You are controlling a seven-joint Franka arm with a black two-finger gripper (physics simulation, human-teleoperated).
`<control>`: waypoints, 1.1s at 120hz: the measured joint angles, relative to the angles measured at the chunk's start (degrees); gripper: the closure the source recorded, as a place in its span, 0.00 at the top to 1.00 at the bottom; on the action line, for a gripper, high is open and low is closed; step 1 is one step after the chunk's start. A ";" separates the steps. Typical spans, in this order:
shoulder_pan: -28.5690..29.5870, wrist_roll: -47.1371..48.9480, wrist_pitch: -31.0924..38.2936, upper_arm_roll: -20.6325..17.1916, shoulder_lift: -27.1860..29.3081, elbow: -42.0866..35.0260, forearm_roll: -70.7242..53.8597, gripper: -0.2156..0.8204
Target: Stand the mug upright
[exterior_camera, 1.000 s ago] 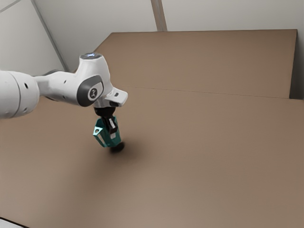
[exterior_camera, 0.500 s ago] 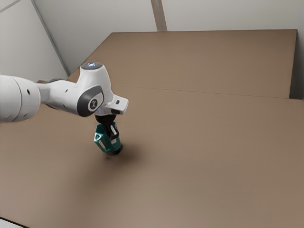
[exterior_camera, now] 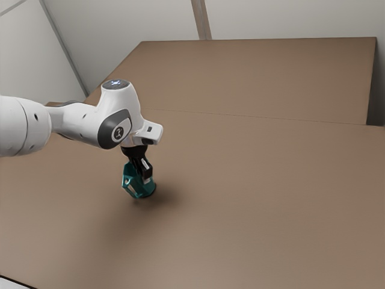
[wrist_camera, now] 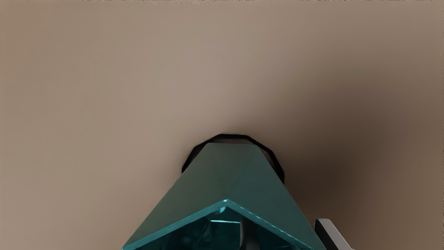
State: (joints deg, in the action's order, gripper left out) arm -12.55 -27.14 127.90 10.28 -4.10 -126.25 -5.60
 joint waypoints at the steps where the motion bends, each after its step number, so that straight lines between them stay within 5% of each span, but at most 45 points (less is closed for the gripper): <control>1: -0.01 0.02 0.00 0.00 0.00 0.00 0.00 0.30; 61: 0.04 1.17 -0.87 -1.51 4.21 2.85 0.08 0.46; 80: 0.23 1.60 -5.92 -1.91 2.59 15.57 0.74 0.57; 112: 1.79 4.56 -24.41 -1.25 -10.30 43.23 4.76 0.73; 132: 4.25 6.70 -32.36 -1.87 -12.15 47.18 7.11 0.76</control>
State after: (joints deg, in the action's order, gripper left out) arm -8.30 -20.44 95.54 8.41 -16.25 -79.07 1.51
